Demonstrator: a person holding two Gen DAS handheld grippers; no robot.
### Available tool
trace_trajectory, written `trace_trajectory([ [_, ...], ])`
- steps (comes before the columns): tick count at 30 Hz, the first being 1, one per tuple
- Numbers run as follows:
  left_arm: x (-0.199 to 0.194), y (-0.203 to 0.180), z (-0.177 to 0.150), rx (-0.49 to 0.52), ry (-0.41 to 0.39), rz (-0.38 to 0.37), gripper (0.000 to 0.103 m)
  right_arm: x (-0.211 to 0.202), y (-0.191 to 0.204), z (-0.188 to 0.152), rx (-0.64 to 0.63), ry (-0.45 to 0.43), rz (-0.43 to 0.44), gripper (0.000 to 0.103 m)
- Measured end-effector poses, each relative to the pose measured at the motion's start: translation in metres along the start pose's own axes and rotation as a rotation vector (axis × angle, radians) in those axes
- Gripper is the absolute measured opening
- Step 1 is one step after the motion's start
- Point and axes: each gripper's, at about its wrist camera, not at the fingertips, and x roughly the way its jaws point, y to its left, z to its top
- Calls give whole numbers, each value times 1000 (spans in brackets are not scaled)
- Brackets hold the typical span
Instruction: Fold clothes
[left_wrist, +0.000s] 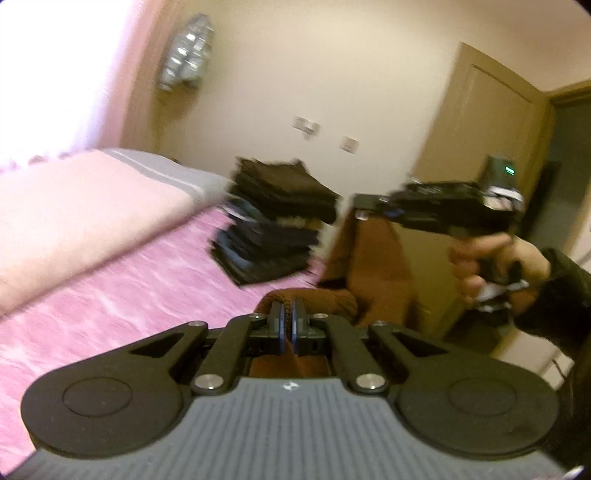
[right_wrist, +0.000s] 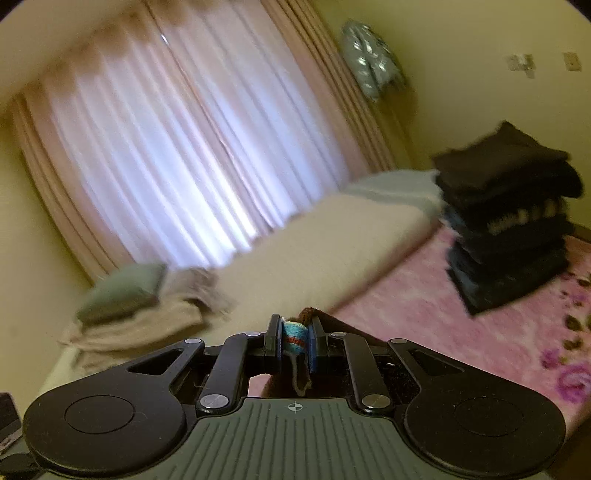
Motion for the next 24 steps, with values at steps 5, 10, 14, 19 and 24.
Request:
trace_trajectory([
  [5, 55, 67, 47, -66, 38, 236, 5, 80, 1, 31, 3, 31, 62, 12],
  [10, 131, 150, 41, -224, 93, 535, 58, 229, -41, 33, -48, 164, 95, 102],
  [14, 161, 176, -17, -375, 177, 660, 62, 304, -72, 12, -158, 275, 134, 102],
  [19, 189, 171, -111, -504, 346, 691, 64, 352, -134, -48, -154, 510, 63, 102],
  [24, 220, 172, -178, -567, 452, 638, 65, 381, -180, -108, -226, 682, 30, 102],
])
